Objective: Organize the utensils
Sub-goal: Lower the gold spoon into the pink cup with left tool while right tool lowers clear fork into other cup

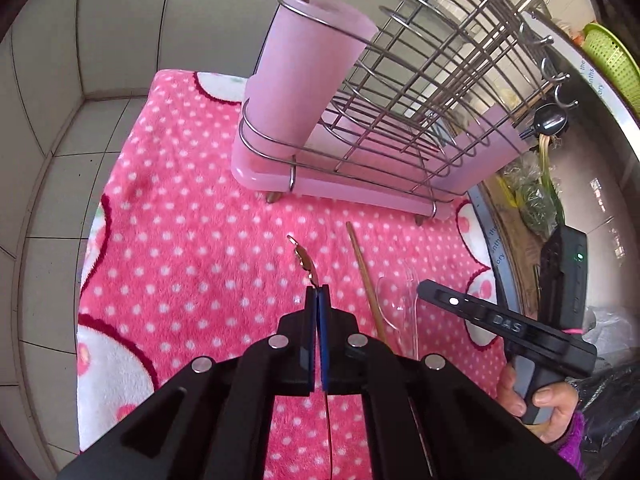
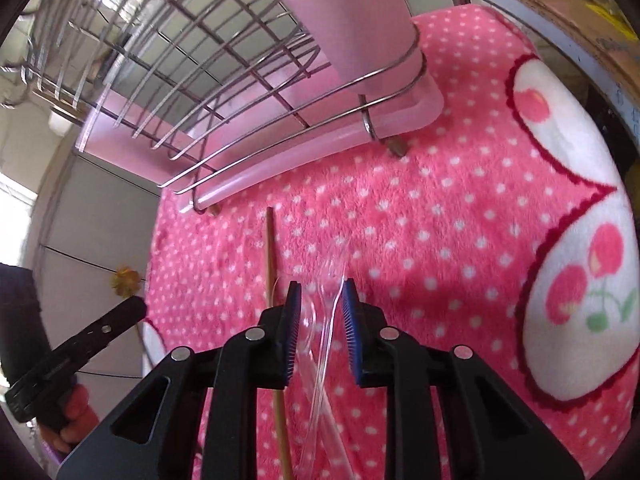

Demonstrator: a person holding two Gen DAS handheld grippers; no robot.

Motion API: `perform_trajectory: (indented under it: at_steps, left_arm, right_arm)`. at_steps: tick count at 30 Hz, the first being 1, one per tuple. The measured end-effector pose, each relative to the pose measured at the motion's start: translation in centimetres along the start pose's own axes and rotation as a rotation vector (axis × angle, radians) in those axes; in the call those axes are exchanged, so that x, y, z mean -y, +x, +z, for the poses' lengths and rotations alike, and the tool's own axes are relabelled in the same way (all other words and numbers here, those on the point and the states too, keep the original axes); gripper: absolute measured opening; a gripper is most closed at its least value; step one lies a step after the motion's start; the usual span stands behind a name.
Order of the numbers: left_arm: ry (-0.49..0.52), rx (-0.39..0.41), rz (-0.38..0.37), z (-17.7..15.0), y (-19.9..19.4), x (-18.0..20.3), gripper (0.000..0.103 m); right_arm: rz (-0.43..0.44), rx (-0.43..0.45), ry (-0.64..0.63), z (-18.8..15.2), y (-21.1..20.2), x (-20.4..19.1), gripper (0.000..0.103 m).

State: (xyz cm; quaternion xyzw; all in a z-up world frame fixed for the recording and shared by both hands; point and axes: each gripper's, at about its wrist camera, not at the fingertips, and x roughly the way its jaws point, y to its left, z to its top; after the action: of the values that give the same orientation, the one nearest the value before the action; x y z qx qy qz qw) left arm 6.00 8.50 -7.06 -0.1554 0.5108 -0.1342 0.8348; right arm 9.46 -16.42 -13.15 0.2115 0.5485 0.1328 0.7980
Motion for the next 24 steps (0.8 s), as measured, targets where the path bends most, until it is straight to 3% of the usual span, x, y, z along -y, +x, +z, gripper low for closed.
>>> perform_trajectory:
  at_steps: [6,10,12,19,24]
  left_arm:
    - [-0.014,0.008,-0.021,-0.3,-0.1,-0.7,0.001]
    - [-0.027,0.016,-0.015,-0.5,-0.2,-1.3,0.001]
    - [-0.037,0.027,-0.018,-0.6,-0.6,-1.5,0.001]
    - [-0.031,0.127,0.005,-0.7,-3.5,-0.9,0.001]
    - [-0.052,0.195,-0.002,-0.8,-6.1,-0.8,0.001]
  right_arm:
    - [-0.124,-0.011,-0.043,0.4,1.8,-1.3,0.022]
    - [-0.147,-0.007,-0.060,0.2,2.5,-1.5,0.022]
    - [-0.138,-0.001,-0.062,0.2,2.3,-1.4,0.015]
    - [-0.035,0.078,-0.017,-0.6,-0.8,0.4,0.015]
    - [0.054,0.198,-0.055,-1.1,-4.9,0.1,0.015]
